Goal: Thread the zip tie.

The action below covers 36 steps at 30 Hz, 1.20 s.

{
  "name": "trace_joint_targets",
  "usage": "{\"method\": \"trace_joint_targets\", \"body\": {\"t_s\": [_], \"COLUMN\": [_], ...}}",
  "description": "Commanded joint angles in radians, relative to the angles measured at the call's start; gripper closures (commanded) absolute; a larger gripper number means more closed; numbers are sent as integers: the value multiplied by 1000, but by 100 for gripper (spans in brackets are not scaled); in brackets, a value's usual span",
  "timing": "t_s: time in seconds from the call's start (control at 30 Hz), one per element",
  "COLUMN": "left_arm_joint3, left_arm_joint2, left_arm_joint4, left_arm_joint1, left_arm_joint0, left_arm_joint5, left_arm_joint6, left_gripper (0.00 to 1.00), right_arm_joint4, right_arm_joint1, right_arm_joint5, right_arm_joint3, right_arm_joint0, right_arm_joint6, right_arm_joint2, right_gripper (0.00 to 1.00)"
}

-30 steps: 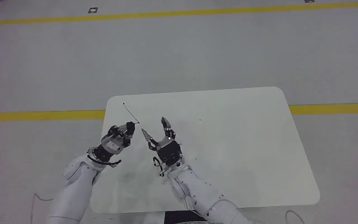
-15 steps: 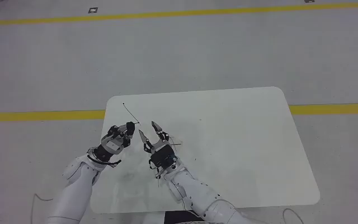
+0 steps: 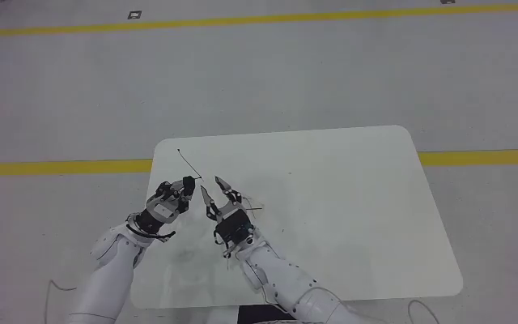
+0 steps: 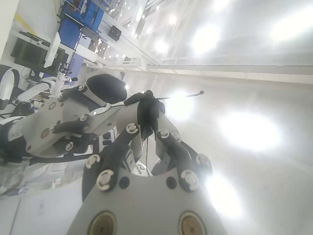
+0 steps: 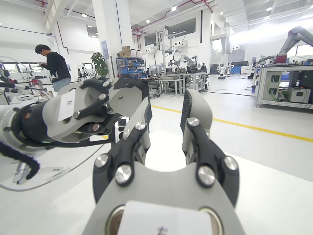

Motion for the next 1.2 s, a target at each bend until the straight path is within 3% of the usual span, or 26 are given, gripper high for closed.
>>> {"method": "trace_joint_targets", "body": {"t_s": [0.0,1.17], "left_arm_joint3": [0,0], "left_arm_joint2": [0,0], "left_arm_joint4": [0,0], "left_arm_joint1": [0,0], "left_arm_joint0": [0,0], "left_arm_joint5": [0,0], "left_arm_joint6": [0,0], "left_gripper": [100,100], "right_arm_joint4": [-1,-9], "right_arm_joint1": [-1,-15], "right_arm_joint5": [1,9], "right_arm_joint3": [1,13], "right_arm_joint0": [2,25], "right_arm_joint6": [-1,-17], "right_arm_joint2": [-1,-24], "right_gripper": [76,85]}}
